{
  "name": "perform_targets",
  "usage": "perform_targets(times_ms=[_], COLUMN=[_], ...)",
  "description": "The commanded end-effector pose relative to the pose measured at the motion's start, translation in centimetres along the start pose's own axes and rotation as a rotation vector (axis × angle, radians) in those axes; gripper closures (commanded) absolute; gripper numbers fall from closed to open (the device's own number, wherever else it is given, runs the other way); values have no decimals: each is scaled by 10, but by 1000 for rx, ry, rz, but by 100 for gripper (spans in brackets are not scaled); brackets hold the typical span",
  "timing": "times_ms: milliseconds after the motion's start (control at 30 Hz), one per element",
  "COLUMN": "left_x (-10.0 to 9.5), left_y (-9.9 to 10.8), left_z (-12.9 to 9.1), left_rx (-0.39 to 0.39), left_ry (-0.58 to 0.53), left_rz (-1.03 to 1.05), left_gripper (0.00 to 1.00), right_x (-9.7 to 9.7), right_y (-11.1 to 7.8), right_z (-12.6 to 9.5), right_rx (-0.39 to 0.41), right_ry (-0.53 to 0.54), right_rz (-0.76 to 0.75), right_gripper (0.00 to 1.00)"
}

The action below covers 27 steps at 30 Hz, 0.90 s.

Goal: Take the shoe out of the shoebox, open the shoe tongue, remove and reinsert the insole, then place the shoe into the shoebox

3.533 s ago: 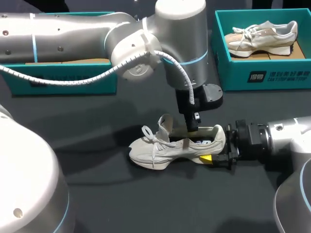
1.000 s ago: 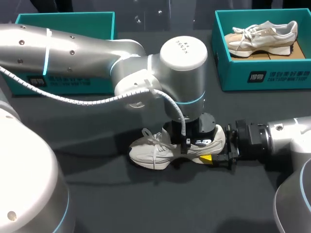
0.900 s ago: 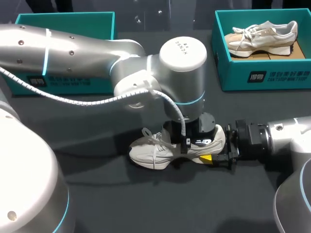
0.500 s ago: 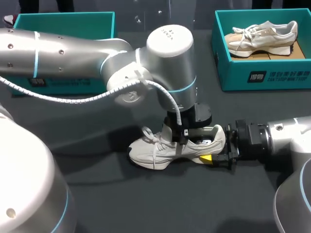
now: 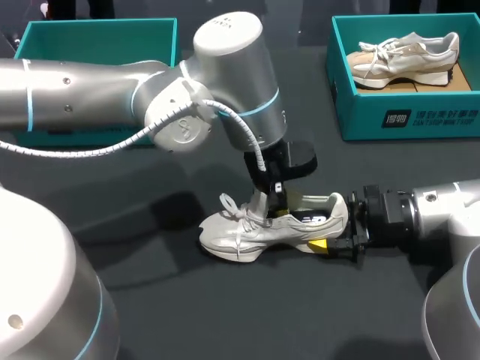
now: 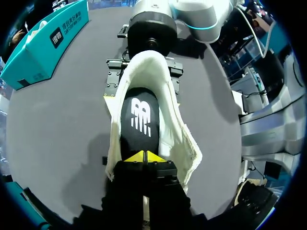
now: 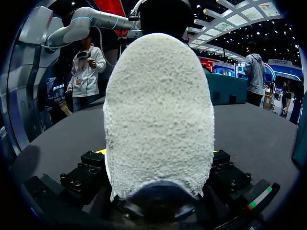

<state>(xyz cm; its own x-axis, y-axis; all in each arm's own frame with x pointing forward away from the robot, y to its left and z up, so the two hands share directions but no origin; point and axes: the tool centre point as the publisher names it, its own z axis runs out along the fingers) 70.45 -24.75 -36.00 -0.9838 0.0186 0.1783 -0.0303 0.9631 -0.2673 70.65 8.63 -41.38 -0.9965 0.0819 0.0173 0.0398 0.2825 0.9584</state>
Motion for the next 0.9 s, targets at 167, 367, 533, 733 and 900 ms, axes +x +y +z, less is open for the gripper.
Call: perform_targets(times_ms=[167, 367, 533, 733, 900], left_x=[2, 9, 11, 16, 16], left_y=[0, 1, 1, 2, 2], left_z=[6, 11, 14, 24, 40], left_rx=[-44, -110, -142, -175, -178], left_ry=[20, 109, 141, 122, 70], left_rz=[45, 75, 71, 84, 84], left_gripper=[100, 100, 98, 75, 69], right_x=[2, 2, 2, 2, 2], right_y=[-2, -2, -2, -2, -2], right_z=[1, 1, 1, 1, 1], right_rx=[3, 3, 3, 3, 3], right_ry=[-2, -2, -2, -2, -2], right_rz=[0, 0, 0, 0, 0], right_gripper=[100, 100, 100, 100, 100])
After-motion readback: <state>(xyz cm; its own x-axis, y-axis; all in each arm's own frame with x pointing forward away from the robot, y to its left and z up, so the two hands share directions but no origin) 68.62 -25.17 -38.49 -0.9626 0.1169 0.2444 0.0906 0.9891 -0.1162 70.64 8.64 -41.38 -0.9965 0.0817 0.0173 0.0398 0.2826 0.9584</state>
